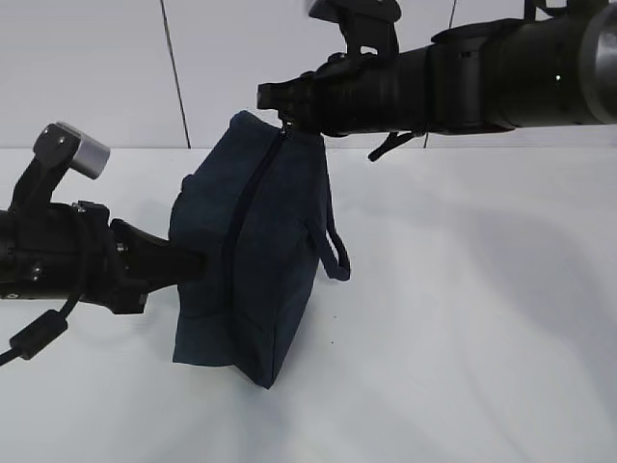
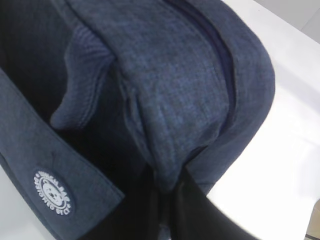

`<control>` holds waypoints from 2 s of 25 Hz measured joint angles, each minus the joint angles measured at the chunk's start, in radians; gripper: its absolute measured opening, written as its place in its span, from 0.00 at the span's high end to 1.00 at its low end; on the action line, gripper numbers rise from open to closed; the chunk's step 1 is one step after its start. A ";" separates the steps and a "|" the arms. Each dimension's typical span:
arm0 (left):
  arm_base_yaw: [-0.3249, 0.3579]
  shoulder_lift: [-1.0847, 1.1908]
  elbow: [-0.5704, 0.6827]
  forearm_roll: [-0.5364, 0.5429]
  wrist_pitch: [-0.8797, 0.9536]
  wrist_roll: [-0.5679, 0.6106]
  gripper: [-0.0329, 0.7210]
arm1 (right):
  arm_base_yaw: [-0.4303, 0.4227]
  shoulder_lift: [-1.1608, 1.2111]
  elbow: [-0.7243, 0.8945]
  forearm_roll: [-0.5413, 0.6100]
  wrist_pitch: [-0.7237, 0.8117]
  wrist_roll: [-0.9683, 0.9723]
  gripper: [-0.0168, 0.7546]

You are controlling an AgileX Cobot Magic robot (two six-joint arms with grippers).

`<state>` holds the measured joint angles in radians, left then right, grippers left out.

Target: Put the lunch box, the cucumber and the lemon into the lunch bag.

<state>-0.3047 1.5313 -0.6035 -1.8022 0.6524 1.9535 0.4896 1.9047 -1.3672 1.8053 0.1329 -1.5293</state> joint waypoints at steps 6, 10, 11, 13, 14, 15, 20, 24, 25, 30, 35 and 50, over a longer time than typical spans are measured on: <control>0.000 0.000 0.002 0.000 -0.027 0.000 0.96 | -0.040 0.011 -0.026 -0.002 0.006 0.002 0.97; 0.000 0.000 0.002 -0.002 -0.040 0.000 0.96 | -0.065 0.015 -0.026 -0.004 0.010 0.002 0.97; 0.000 0.000 0.002 -0.003 -0.051 0.000 0.96 | -0.070 0.017 -0.026 -0.004 0.012 0.002 0.97; 0.000 0.000 0.002 -0.006 -0.077 0.000 0.96 | -0.072 0.022 -0.026 -0.004 0.015 0.002 0.97; 0.000 0.000 0.002 -0.007 -0.090 0.000 0.96 | -0.072 0.028 -0.026 -0.004 0.015 0.002 0.97; 0.000 0.000 0.002 -0.007 -0.102 0.000 0.96 | -0.074 0.035 -0.026 -0.004 0.015 0.002 0.97; 0.000 0.000 0.002 -0.011 -0.154 0.001 0.96 | -0.090 0.060 -0.026 -0.012 0.017 -0.008 0.97; -0.002 0.000 0.002 -0.016 -0.191 0.001 0.96 | -0.113 0.075 -0.028 -0.014 0.022 -0.020 0.97; -0.002 0.000 0.002 -0.016 -0.198 0.001 0.96 | -0.120 0.078 -0.028 -0.014 0.026 -0.020 0.97; -0.006 0.000 0.000 -0.024 -0.238 0.001 0.96 | -0.153 0.106 -0.043 -0.016 0.077 -0.029 0.97; -0.006 0.000 -0.001 -0.029 -0.266 0.001 0.96 | -0.170 0.121 -0.051 -0.044 0.097 -0.050 0.97; 0.062 0.000 -0.054 -0.009 -0.308 0.002 0.96 | -0.183 0.121 -0.054 -0.242 0.272 0.071 0.97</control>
<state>-0.2425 1.5313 -0.6574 -1.8110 0.3449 1.9558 0.3070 2.0256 -1.4207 1.5635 0.4053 -1.4581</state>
